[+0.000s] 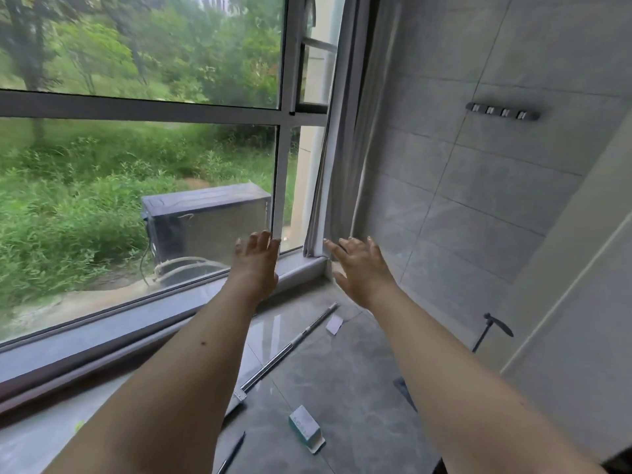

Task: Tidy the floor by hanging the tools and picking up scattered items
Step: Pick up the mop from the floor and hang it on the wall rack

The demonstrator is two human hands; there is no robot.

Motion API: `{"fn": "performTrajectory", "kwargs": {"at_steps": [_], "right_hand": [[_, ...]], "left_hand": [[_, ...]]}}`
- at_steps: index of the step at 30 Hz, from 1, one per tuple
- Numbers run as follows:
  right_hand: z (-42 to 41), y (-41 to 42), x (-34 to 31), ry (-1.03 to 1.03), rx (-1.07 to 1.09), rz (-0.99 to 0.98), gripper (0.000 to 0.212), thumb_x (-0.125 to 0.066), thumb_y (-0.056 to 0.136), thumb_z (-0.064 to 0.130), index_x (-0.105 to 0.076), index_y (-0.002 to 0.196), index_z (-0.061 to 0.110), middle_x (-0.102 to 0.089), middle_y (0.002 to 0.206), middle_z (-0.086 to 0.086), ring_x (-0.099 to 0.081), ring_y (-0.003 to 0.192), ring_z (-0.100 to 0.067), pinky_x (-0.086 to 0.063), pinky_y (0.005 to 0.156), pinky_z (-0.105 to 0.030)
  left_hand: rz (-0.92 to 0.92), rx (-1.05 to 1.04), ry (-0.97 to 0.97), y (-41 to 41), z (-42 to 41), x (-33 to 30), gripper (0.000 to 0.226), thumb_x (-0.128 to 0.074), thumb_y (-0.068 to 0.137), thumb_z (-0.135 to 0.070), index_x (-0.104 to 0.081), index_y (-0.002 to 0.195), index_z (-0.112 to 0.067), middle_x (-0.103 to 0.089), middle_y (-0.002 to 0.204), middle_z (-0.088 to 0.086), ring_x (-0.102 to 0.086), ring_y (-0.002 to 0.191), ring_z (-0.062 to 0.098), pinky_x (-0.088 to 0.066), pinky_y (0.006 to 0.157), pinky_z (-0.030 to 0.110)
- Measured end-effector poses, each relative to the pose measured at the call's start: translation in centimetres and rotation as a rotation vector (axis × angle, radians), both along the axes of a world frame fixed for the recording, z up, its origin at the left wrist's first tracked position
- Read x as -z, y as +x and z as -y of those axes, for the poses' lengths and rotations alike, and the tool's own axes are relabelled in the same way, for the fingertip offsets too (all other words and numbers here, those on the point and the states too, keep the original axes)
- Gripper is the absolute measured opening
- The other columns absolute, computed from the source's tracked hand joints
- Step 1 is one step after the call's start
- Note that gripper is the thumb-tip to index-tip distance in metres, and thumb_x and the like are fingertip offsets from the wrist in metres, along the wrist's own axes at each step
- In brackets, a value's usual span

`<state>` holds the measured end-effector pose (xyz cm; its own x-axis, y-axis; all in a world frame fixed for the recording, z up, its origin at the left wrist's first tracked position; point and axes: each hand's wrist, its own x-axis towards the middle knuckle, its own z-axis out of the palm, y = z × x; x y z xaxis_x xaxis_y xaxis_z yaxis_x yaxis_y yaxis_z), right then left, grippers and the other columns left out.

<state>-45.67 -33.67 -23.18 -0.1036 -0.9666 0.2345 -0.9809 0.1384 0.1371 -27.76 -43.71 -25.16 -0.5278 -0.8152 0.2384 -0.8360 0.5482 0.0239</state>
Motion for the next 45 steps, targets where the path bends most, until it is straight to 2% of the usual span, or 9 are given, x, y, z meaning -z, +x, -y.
{"fn": "performTrajectory", "kwargs": {"at_steps": [10,16,21,28,33,36,45], "right_hand": [[12.1,-8.6,6.6,0.107,0.004,0.049,0.058,-0.044,0.096,0.029,-0.023,0.15,0.025,-0.028,0.155,0.001,-0.018,0.147,-0.017,0.001,0.12,-0.045],[20.1,-15.0,9.4,0.205,0.01,0.048,0.051,-0.045,0.096,0.03,-0.033,0.144,0.02,-0.032,0.154,-0.005,-0.02,0.147,-0.021,-0.003,0.121,-0.045],[26.5,-17.4,11.4,0.289,-0.026,0.072,0.049,-0.047,0.094,0.029,-0.039,0.141,0.017,-0.043,0.144,-0.005,-0.035,0.137,-0.022,-0.016,0.118,-0.04],[35.2,-19.2,15.9,0.381,-0.078,0.124,0.049,-0.05,0.093,0.029,-0.041,0.14,0.016,-0.049,0.14,-0.004,-0.043,0.131,-0.024,-0.028,0.113,-0.036],[43.2,-20.9,20.1,0.461,-0.053,0.135,0.041,-0.048,0.093,0.029,-0.048,0.132,0.014,-0.05,0.137,-0.006,-0.044,0.129,-0.026,-0.031,0.11,-0.037],[48.5,-21.4,22.5,0.527,-0.026,0.176,0.041,-0.047,0.095,0.028,-0.047,0.132,0.012,-0.047,0.139,-0.009,-0.042,0.131,-0.028,-0.031,0.109,-0.039],[58.9,-23.3,30.7,0.62,-0.016,0.282,0.036,-0.048,0.093,0.023,-0.051,0.127,0.01,-0.051,0.132,-0.011,-0.046,0.125,-0.029,-0.034,0.105,-0.038]], "left_hand": [[0.086,0.085,0.091,-9.3,12.2,6.9,0.066,-0.055,0.087,-0.024,-0.026,0.145,-0.019,-0.025,0.151,0.006,-0.022,0.142,0.027,-0.019,0.116,0.041],[0.137,0.068,0.138,-14.5,19.4,9.9,0.059,-0.053,0.088,-0.028,-0.033,0.143,-0.018,-0.033,0.146,0.006,-0.026,0.14,0.026,-0.019,0.118,0.04],[0.162,0.008,0.219,-16.3,24.4,12.5,0.059,-0.053,0.089,-0.029,-0.033,0.143,-0.016,-0.032,0.147,0.007,-0.027,0.14,0.027,-0.023,0.117,0.041],[0.195,0.002,0.301,-19.1,32.0,16.4,0.05,-0.051,0.089,-0.025,-0.039,0.136,-0.014,-0.037,0.143,0.008,-0.032,0.135,0.028,-0.03,0.111,0.038],[0.061,-0.014,0.478,-21.5,39.6,19.6,0.033,-0.047,0.09,-0.017,-0.046,0.121,-0.01,-0.048,0.13,0.01,-0.054,0.115,0.032,-0.047,0.087,0.039],[0.001,-0.035,0.568,-22.6,44.3,22.1,0.031,-0.044,0.091,-0.016,-0.048,0.121,-0.012,-0.054,0.128,0.009,-0.059,0.11,0.032,-0.05,0.088,0.04],[-0.004,-0.103,0.736,-25.6,54.1,30.8,0.039,-0.042,0.094,-0.02,-0.045,0.132,-0.016,-0.05,0.136,0.006,-0.056,0.119,0.029,-0.047,0.095,0.036]]}}
